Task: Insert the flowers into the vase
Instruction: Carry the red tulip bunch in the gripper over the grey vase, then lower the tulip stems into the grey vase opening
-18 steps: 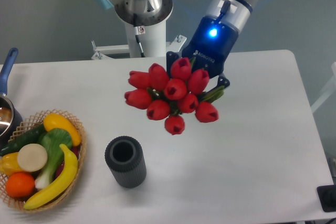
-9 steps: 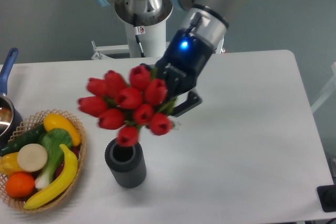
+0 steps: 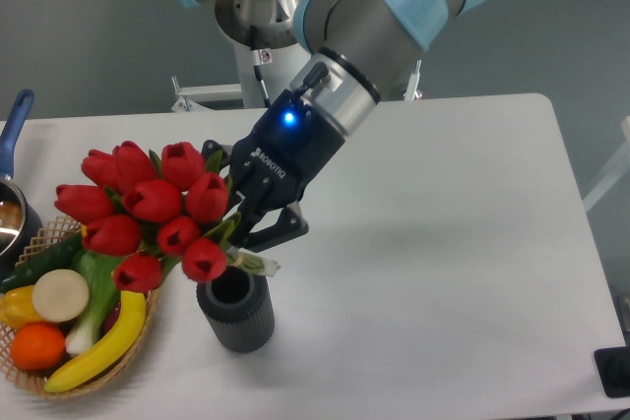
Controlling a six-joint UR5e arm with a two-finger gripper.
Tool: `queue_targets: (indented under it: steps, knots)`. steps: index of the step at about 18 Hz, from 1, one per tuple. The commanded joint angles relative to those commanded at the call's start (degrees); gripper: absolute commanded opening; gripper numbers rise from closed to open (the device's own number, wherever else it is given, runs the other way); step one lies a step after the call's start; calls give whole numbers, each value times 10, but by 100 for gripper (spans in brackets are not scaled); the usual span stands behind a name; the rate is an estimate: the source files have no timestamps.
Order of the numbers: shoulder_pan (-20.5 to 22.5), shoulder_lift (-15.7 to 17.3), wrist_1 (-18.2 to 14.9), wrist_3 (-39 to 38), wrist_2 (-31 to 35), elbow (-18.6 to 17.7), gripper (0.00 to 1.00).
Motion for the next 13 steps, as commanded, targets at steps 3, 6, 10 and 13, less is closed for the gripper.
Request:
queue_targets:
  steps: [3,6,10,13]
  knots:
    - [-4,-6,0,0,0,-1,25]
    - [-8,-13,0,0,0,-2,25]
    - [-14,-14,0,1,-1,-19,25]
    - [-15,-14,0,0,-2,-21,25]
